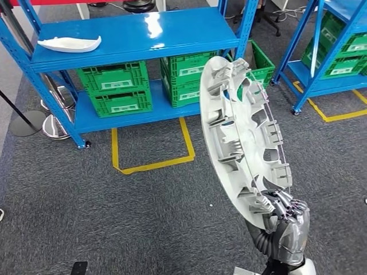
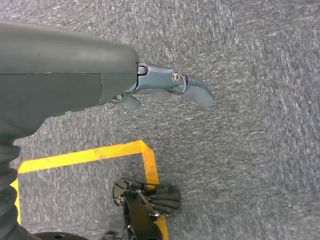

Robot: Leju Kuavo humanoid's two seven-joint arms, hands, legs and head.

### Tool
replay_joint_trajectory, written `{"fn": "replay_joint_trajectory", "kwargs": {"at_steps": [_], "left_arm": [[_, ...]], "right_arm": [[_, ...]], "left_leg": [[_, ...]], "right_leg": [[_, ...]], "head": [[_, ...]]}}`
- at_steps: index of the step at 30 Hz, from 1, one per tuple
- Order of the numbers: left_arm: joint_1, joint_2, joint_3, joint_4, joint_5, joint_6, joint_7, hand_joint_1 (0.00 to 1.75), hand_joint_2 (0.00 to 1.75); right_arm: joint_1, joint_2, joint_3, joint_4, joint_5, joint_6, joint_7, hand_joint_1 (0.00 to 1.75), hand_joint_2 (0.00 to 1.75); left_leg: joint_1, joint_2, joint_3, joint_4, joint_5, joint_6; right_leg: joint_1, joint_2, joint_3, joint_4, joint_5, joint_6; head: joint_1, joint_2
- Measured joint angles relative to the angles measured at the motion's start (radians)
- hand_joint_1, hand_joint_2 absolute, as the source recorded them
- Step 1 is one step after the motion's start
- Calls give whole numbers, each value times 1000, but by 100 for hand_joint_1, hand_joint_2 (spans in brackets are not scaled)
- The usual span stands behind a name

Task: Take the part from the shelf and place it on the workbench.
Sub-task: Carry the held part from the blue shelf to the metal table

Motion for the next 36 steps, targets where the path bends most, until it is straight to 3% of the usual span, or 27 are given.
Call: {"fn": "replay_joint_trajectory", "kwargs": {"at_steps": [2, 4, 6, 7, 9, 10, 12, 14, 15, 16, 17, 19, 21, 22, 25, 27, 29, 31, 32, 33, 35, 36], "left_arm": [[-2, 0, 0, 0, 0, 0, -1, 0, 175], [-4, 0, 0, 0, 1, 0, -2, 0, 175], [-7, 0, 0, 0, 5, 0, -5, 0, 175], [-8, 1, 0, 0, 7, 0, -7, 0, 175], [-9, 4, 0, 0, 15, -4, -16, 0, 175], [-9, 6, 0, 0, 18, -9, -21, 0, 175], [-7, 8, 0, 0, 21, -24, -34, 0, 175], [-6, 8, 0, 0, 20, -36, -41, 0, 175], [-6, 8, 0, 0, 20, -39, -42, 0, 175], [-5, 8, 0, 0, 19, -41, -42, 0, 175], [-5, 8, 0, 0, 18, -43, -41, 0, 175], [-5, 7, 0, 0, 17, -45, -40, 0, 175], [-3, 6, -1, 0, 19, -46, -40, 0, 175], [-2, 5, -1, 0, 21, -47, -39, 0, 175], [0, 1, -1, 0, 28, -48, -35, 0, 175], [-2, -5, -1, 1, 29, -45, -30, 0, 175], [0, -8, -1, 1, 29, -40, -27, 0, 175], [2, -9, -2, 1, 30, -38, -24, 0, 175], [1, -10, -2, 1, 30, -37, -23, 0, 175], [0, -12, -2, 1, 30, -36, -23, 0, 175], [-3, -13, -3, 1, 30, -32, -23, 0, 175], [-4, -13, -3, 1, 30, -29, -23, 0, 175]], "right_arm": [[2, 0, -6, 0, -3, 0, -1, 175, 175], [2, 0, -11, 0, -6, 0, -2, 175, 175], [-1, 0, -14, -4, -9, 0, -7, 175, 175], [-2, 0, -14, -6, -10, 0, -10, 175, 175], [-3, 0, -15, -8, -10, 0, -17, 175, 175], [-2, 0, -16, -9, -7, 0, -19, 175, 175], [4, 1, -18, -11, 0, 0, -21, 175, 175], [13, 2, -20, -17, 10, 0, -25, 175, 175], [16, 2, -20, -20, 14, 0, -27, 175, 175], [19, 2, -22, -24, 19, 0, -29, 175, 175], [24, 3, -24, -27, 22, 0, -31, 175, 175], [41, 8, -32, -36, 28, 0, -39, 175, 175], [58, 21, -42, -47, 32, 0, -50, 175, 175], [64, 30, -49, -52, 31, 0, -55, 175, 175], [82, 55, -74, -61, 25, 0, -72, 175, 175], [98, 67, -98, -68, 17, 0, -86, 175, 175], [104, 76, -117, -72, 11, 0, -94, 175, 175], [110, 80, -128, -74, 9, 0, -97, 175, 175], [115, 82, -133, -74, 9, 0, -97, 175, 175], [118, 84, -138, -75, 9, 0, -97, 175, 175], [121, 88, -148, -79, 11, 0, -101, 175, 175], [121, 93, -154, -84, 11, 0, -107, 175, 175]], "left_leg": [[-1, 15, -23, 5, 15, -2], [-2, 25, -43, 12, 28, -9], [-5, 34, -56, 16, 41, -18], [-6, 38, -61, 16, 50, -23], [-7, 44, -70, 13, 65, -33], [-6, 38, -75, 17, 57, -39], [-4, 15, -93, 72, -11, -50], [-2, -2, -117, 188, -104, -55], [-2, -4, -126, 243, -129, -54], [-2, -5, -123, 275, -132, -52], [-2, -6, -107, 274, -116, -48], [-5, -25, -33, 173, -64, -33], [-8, -56, 39, 53, -41, -17], [-9, -66, 55, 22, -40, -13], [-9, -50, 62, -8, -35, -9], [-2, -31, 65, -30, -26, -3], [1, -11, 59, -33, -21, -1], [2, 10, 51, -29, -19, -4], [4, 20, 48, -26, -18, -7], [6, 28, 45, -22, -17, -10], [6, 43, 38, -9, -21, -20], [4, 49, 34, -2, -23, -27]], "right_leg": [[-1, -3, 36, 3, 36, 1], [0, -17, 129, -121, 84, -2], [5, -38, 214, -252, 79, -8], [7, -43, 229, -286, 70, -11], [8, -36, 220, -299, 77, -24], [7, -32, 212, -299, 85, -33], [4, -25, 200, -301, 101, -50], [6, -15, 184, -299, 116, -60], [9, -8, 175, -298, 124, -62], [11, -1, 166, -295, 130, -63], [13, 7, 157, -292, 135, -63], [16, 23, 143, -285, 141, -63], [17, 37, 130, -279, 148, -58], [15, 44, 124, -276, 153, -54], [13, 58, 108, -272, 161, -36], [14, 39, 78, -220, 121, -25], [7, 12, 22, -96, 52, -13], [-2, 1, -10, -5, 21, -1], [-6, -3, 0, -10, 31, 4], [-10, -10, 31, -54, 56, 8], [-14, -40, 116, -189, 102, 16], [-13, -53, 144, -237, 112, 12]], "head": [[0, 0], [0, 0], [0, 0], [0, 0], [-1, 0], [-1, 0], [-2, 0], [-3, 0], [-3, 0], [-3, 0], [-3, 0], [-2, 0], [-2, 0], [-2, 0], [-2, 0], [6, 0], [14, 0], [14, 0], [14, 0], [14, 0], [15, 0], [16, 0]]}}
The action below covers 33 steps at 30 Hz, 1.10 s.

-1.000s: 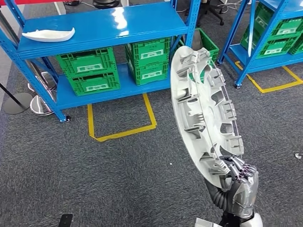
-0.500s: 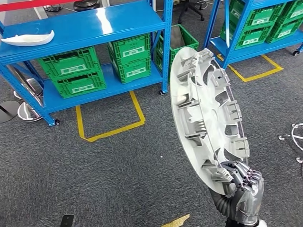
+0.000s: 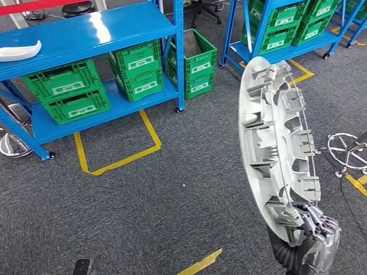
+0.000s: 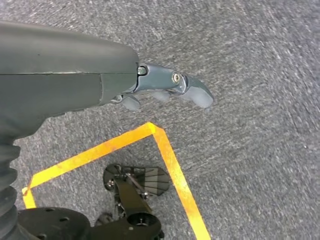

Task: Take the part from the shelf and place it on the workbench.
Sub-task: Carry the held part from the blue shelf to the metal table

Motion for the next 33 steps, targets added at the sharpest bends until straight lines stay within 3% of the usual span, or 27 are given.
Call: {"fn": "replay_joint_trajectory", "kwargs": {"at_steps": [1, 3, 5, 6, 8, 10, 11, 13, 15, 16, 18, 20, 22, 24, 25, 26, 27, 29, 30, 32, 33], "left_arm": [[-2, 0, 0, 0, 0, 3, 0, 0, 175], [-5, 0, 0, 0, 0, 10, 0, 0, 175], [-9, 0, 0, 0, 0, 14, 0, 0, 175], [-11, -1, 0, 0, 0, 15, 0, 0, 175], [-14, -2, 1, 0, 0, 17, 0, 0, 175], [-14, -3, 2, 0, -2, 19, 2, 0, 175], [-14, -3, 2, 0, -5, 20, 4, 0, 175], [-15, -4, 2, 0, -13, 23, 8, 0, 175], [-16, -4, 2, 0, -18, 26, 9, 0, 175], [-17, -4, 1, 0, -19, 27, 9, 0, 175], [-19, -5, 1, 0, -19, 28, 11, 0, 175], [-21, -9, 1, 0, -16, 28, 14, 0, 175], [-21, -11, 1, 0, -9, 27, 16, 0, 175], [-17, -7, 3, 0, -3, 21, 17, 0, 175], [-14, -5, 4, 0, -2, 18, 18, 0, 175], [-13, -3, 5, 0, -2, 15, 19, 0, 175], [-12, -1, 6, 0, -2, 13, 20, 0, 175], [-12, 2, 6, 1, -2, 11, 21, 0, 175], [-12, 4, 6, 1, -2, 11, 22, 0, 175], [-11, 10, 6, 2, -2, 11, 22, 0, 175], [-10, 12, 5, 2, -2, 11, 22, 0, 175]], "right_arm": [[1, 5, -7, -6, -1, 0, -8, 175, 175], [6, 19, -25, -21, -5, 0, -27, 175, 175], [13, 33, -46, -35, -6, 0, -42, 175, 175], [14, 40, -55, -41, -5, 0, -47, 175, 175], [13, 54, -69, -52, 1, 0, -55, 175, 175], [16, 69, -86, -61, 9, 0, -72, 175, 175], [19, 79, -96, -66, 12, 0, -84, 175, 175], [24, 100, -116, -75, 15, 0, -106, 175, 175], [25, 115, -130, -84, 15, 0, -115, 175, 175], [25, 121, -135, -87, 15, 0, -117, 175, 175], [28, 130, -144, -91, 15, 0, -119, 175, 175], [31, 138, -154, -98, 18, 0, -123, 175, 175], [21, 145, -161, -103, 24, 0, -126, 175, 175], [-3, 153, -162, -100, 36, 0, -128, 175, 175], [-16, 159, -163, -96, 44, 0, -128, 175, 175], [-28, 165, -163, -93, 52, 0, -128, 175, 175], [-37, 173, -163, -90, 58, 0, -128, 175, 175], [-51, 186, -164, -88, 63, 0, -129, 175, 175], [-57, 191, -164, -89, 64, 0, -129, 175, 175], [-65, 200, -165, -89, 64, 0, -129, 175, 175], [-66, 204, -166, -90, 64, 0, -129, 175, 175]], "left_leg": [[-3, 6, -4, 6, -1, -7], [-4, 18, -9, 12, 2, -17], [0, 9, -17, 29, -15, -27], [2, -7, -29, 60, -42, -30], [3, -41, -72, 177, -115, -33], [1, -53, -110, 283, -157, -27], [-1, -55, -109, 291, -150, -22], [-7, -67, -61, 201, -89, -4], [-13, -101, -2, 77, -38, 20], [-15, -114, 13, 40, -29, 27], [-18, -114, 18, 16, -27, 28], [-12, -97, 16, 1, -16, 26], [-5, -78, 13, -12, -3, 26], [-5, -56, 7, -12, 1, 27], [-5, -44, 4, -11, 2, 25], [-4, -33, 1, -9, 4, 23], [-3, -24, -1, -7, 4, 21], [0, -9, -3, -1, 2, 13], [-2, -4, -5, 5, -1, 6], [-6, 7, -8, 14, -2, -7], [-7, 13, -10, 16, -1, -12]], "right_leg": [[2, -7, 12, -23, 1, -7], [4, 3, 5, -23, 3, -26], [4, 17, -3, -23, 11, -40], [4, 23, -7, -24, 15, -48], [6, 38, -15, -24, 22, -60], [13, 57, -22, -23, 29, -67], [17, 67, -25, -23, 31, -70], [25, 87, -26, -23, 37, -72], [30, 104, -30, -22, 42, -69], [29, 111, -35, -21, 45, -66], [26, 125, -46, -20, 54, -54], [25, 119, -61, -11, 51, -43], [24, 86, -95, 55, 3, -30], [17, 59, -147, 180, -66, -15], [13, 54, -164, 228, -85, -8], [8, 50, -166, 246, -86, -3], [4, 45, -146, 223, -70, 2], [-3, 19, -66, 97, -20, 9], [-3, 3, -28, 36, -4, 7], [1, -15, 1, -18, 1, -9], [4, -9, 0, -18, 3, -20]], "head": [[1, 0], [1, 0], [0, 0], [0, 0], [-2, 0], [-3, 0], [-2, 0], [-2, 0], [-1, 0], [-1, 0], [-2, 0], [-2, 0], [4, 0], [8, 0], [8, 0], [8, 0], [8, 0], [8, 0], [9, 0], [8, 0], [8, 0]]}}
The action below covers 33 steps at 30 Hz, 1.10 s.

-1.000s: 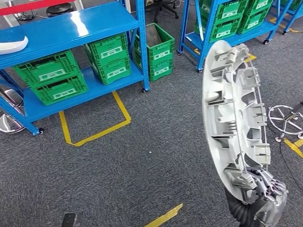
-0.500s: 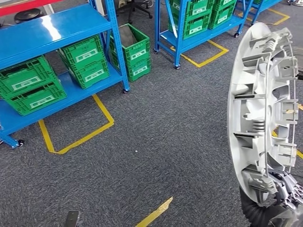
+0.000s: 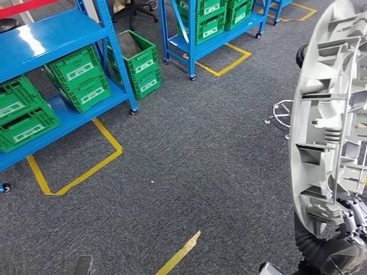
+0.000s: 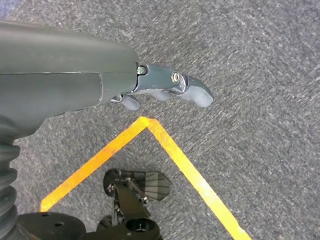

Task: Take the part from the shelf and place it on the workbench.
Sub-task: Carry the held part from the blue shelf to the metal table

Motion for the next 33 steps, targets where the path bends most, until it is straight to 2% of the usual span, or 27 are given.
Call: {"fn": "replay_joint_trajectory", "kwargs": {"at_steps": [1, 3, 4, 5, 6, 7, 8, 9, 10, 12, 13, 15, 16, 18, 19, 21, 22, 23, 24, 25, 27, 28, 29, 31, 33], "left_arm": [[0, 1, 0, 0, 0, 0, 0, 0, 175], [1, 2, 0, 0, 0, 0, 0, 0, 175], [2, 2, 0, 0, -1, 0, 0, 0, 175], [3, 2, 0, 0, -1, -1, 0, 0, 175], [5, 3, 0, 0, -1, -1, 0, 0, 175], [8, 4, 0, 0, -1, -1, 0, 0, 175], [9, 4, 0, 0, -1, -1, -1, 0, 175], [11, 4, 0, 0, -1, -1, -2, 0, 175], [11, 5, 0, 0, -1, -2, -4, 0, 175], [12, 7, -1, 0, 0, -4, -6, 0, 175], [12, 9, -1, 1, 1, -4, -7, 0, 175], [13, 12, -2, 2, 1, -3, -6, 0, 175], [12, 10, -3, 2, 1, -2, -4, 0, 175], [12, 7, -7, 2, -3, 2, -2, 0, 175], [12, 5, -9, 2, -4, 4, -1, 0, 175], [14, 4, -13, 2, -6, 6, -1, 0, 175], [15, 4, -15, 2, -7, 8, -1, 0, 175], [15, 3, -17, 2, -7, 11, 0, 0, 175], [15, 1, -19, 2, -8, 14, 1, 0, 175], [14, -1, -22, 2, -8, 19, 1, 0, 175], [12, -6, -27, 2, -8, 27, 1, 0, 175], [12, -8, -29, 2, -8, 30, 0, 0, 175], [12, -9, -31, 2, -8, 32, 0, 0, 175], [12, -13, -35, 2, -8, 36, -2, 0, 175], [10, -16, -39, 2, -7, 38, -2, 0, 175]], "right_arm": [[0, 3, -2, 0, 0, 0, 0, 175, 175], [-2, 10, -5, 0, -1, 0, 1, 175, 175], [-3, 13, -6, 0, 0, 0, 1, 175, 175], [-5, 16, -7, 0, 0, 0, 1, 175, 175], [-6, 18, -8, 0, 0, 0, 1, 175, 175], [-6, 19, -10, 0, -2, 0, 1, 175, 175], [-4, 21, -12, 0, -4, 0, 1, 175, 175], [0, 23, -15, -2, -6, 0, 1, 175, 175], [4, 25, -17, -5, -9, 0, 1, 175, 175], [10, 32, -20, -14, -14, 0, 1, 175, 175], [12, 35, -21, -19, -15, 0, 1, 175, 175], [18, 43, -27, -35, -16, 0, 1, 175, 175], [26, 47, -33, -47, -17, 0, 0, 175, 175], [41, 54, -48, -70, -21, 0, 0, 175, 175], [44, 56, -55, -80, -23, 0, 0, 175, 175], [46, 58, -65, -93, -26, 0, 0, 175, 175], [50, 59, -70, -98, -29, 0, 0, 175, 175], [56, 59, -75, -102, -33, 0, 0, 175, 175], [63, 60, -82, -108, -37, 0, 0, 175, 175], [70, 60, -90, -114, -43, 0, 0, 175, 175], [81, 62, -107, -130, -54, 0, 0, 175, 175], [84, 63, -115, -137, -59, 0, 0, 175, 175], [88, 65, -123, -144, -63, 0, 0, 175, 175], [96, 68, -139, -156, -70, 0, 0, 175, 175], [103, 73, -153, -166, -72, 0, 1, 175, 175]], "left_leg": [[1, 4, -1, 0, 0, -5], [6, -17, -11, 28, -27, -15], [8, -37, -28, 70, -58, -18], [9, -55, -53, 132, -94, -20], [9, -65, -82, 202, -127, -19], [9, -69, -105, 259, -147, -18], [9, -70, -116, 285, -148, -16], [8, -71, -110, 274, -130, -13], [8, -75, -88, 227, -97, -8], [8, -105, -30, 99, -30, 5], [7, -120, -10, 50, -14, 9], [6, -132, 1, 16, -15, 11], [7, -126, 1, 8, -15, 12], [10, -111, 2, -2, -9, 16], [12, -101, 2, -6, -5, 19], [12, -81, 1, -7, -3, 22], [11, -70, 0, -7, -3, 23], [11, -59, -1, -6, -3, 23], [11, -49, -2, -6, -3, 23], [11, -40, -1, -5, -3, 22], [8, -26, 0, -3, -6, 17], [5, -20, 0, -1, -7, 13], [2, -14, 0, 1, -8, 7], [0, 0, 0, 2, -8, -1], [3, -7, -2, 15, -23, -11]], "right_leg": [[0, 7, -4, 1, 3, -9], [0, 23, -9, -1, 10, -24], [-1, 31, -12, -2, 14, -31], [0, 39, -15, -2, 16, -36], [1, 48, -18, -2, 18, -40], [3, 58, -20, -1, 19, -42], [6, 68, -21, -1, 21, -44], [7, 78, -21, -1, 22, -44], [9, 88, -21, 0, 22, -44], [12, 106, -21, 1, 24, -42], [13, 114, -25, 3, 26, -39], [11, 128, -37, 6, 32, -27], [10, 134, -42, 5, 35, -21], [10, 121, -57, 25, 20, -11], [11, 106, -74, 59, -2, -7], [10, 73, -129, 180, -66, 1], [8, 67, -156, 240, -90, 5], [7, 63, -171, 275, -99, 8], [6, 60, -167, 273, -89, 10], [5, 55, -142, 233, -63, 11], [6, 24, -62, 95, -11, 10], [7, 10, -30, 40, 3, 4], [10, 0, -13, 9, 6, -2], [13, 10, -11, 0, 6, -17], [11, 25, -15, -2, 12, -30]], "head": [[-1, 0], [-2, 0], [-4, 0], [-5, 0], [-6, 0], [-6, 0], [-6, 0], [-6, 0], [-6, 0], [-5, 0], [-6, 0], [-6, 0], [-7, 0], [-4, 0], [-2, 0], [3, 0], [3, 0], [3, 0], [3, 0], [3, 0], [3, 0], [3, 0], [2, 0], [0, 0], [-2, 0]]}}
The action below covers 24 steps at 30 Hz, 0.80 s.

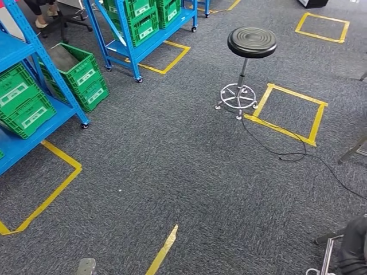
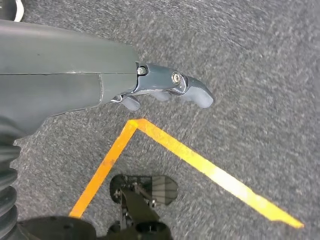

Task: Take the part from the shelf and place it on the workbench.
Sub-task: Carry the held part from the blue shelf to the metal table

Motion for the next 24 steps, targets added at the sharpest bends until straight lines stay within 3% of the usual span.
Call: {"fn": "replay_joint_trajectory", "kwargs": {"at_steps": [2, 4, 5, 6, 8, 10, 12, 14, 16, 18, 20, 21, 22, 24], "left_arm": [[-1, -4, -3, 0, 2, 3, 0, 0, 175], [2, -8, -5, 0, 6, 8, -4, 0, 175], [4, -9, -5, 0, 8, 12, -9, 0, 175], [6, -10, -5, 0, 9, 17, -14, 0, 175], [7, -10, -5, 0, 9, 24, -21, 0, 175], [6, -10, -5, 0, 9, 26, -23, 0, 175], [6, -9, -5, 0, 10, 26, -25, 0, 175], [5, -12, -5, 0, 10, 27, -31, 0, 175], [4, -14, -5, 0, 9, 25, -39, 0, 175], [4, -14, -5, 0, 9, 20, -43, 0, 175], [6, -15, -5, 0, 9, 15, -42, 0, 175], [6, -15, -5, 0, 9, 14, -42, 0, 175], [5, -16, -5, 0, 9, 14, -41, 0, 175], [4, -18, -5, 0, 9, 12, -41, 0, 175]], "right_arm": [[2, 6, -10, -8, 0, 0, 0, 175, 175], [5, 12, -19, -13, 0, 0, 0, 175, 175], [8, 14, -23, -15, -1, 0, 0, 175, 175], [13, 15, -28, -17, -2, 0, 0, 175, 175], [20, 19, -36, -23, -4, 0, 0, 175, 175], [24, 22, -42, -28, -4, 0, 0, 175, 175], [26, 24, -45, -32, -3, 0, 0, 175, 175], [29, 25, -49, -35, -2, 0, 0, 175, 175], [32, 25, -55, -38, -2, 0, 0, 175, 175], [30, 25, -61, -41, 2, 0, -1, 175, 175], [30, 25, -66, -41, 5, 0, -1, 175, 175], [32, 25, -68, -41, 6, 0, -1, 175, 175], [32, 25, -70, -41, 5, 0, -1, 175, 175], [32, 25, -73, -41, 6, 0, 0, 175, 175]], "left_leg": [[3, -33, -29, 77, -56, -7], [2, -56, -85, 212, -122, -7], [2, -60, -105, 260, -136, -5], [2, -61, -111, 276, -130, -2], [0, -71, -73, 194, -67, 8], [-1, -104, -15, 65, -7, 23], [-3, -126, 9, 2, 4, 29], [-3, -115, 11, -11, 3, 30], [2, -98, 12, -21, 10, 36], [3, -79, 12, -27, 14, 40], [2, -58, 11, -26, 14, 41], [2, -48, 11, -26, 14, 40], [2, -39, 11, -26, 13, 39], [2, -21, 15, -25, 10, 34]], "right_leg": [[-3, 14, -2, -2, 5, -11], [0, 31, -6, -1, 8, -17], [1, 41, -7, -1, 9, -19], [3, 51, -7, -1, 10, -20], [6, 71, -5, 0, 10, -20], [8, 89, -5, 1, 11, -17], [6, 104, -15, 4, 16, -9], [3, 115, -25, 5, 21, 3], [4, 95, -46, 36, -1, 12], [2, 57, -98, 141, -60, 22], [-2, 40, -152, 257, -106, 31], [-4, 37, -159, 276, -105, 35], [-7, 32, -146, 254, -86, 37], [-10, 9, -74, 128, -27, 39]], "head": [[-4, 0], [-6, 0], [-7, 0], [-7, 0], [-7, 0], [-6, 0], [-6, 0], [-7, 0], [-4, 0], [-1, 0], [0, 0], [0, 0], [0, 0], [0, 0]]}}
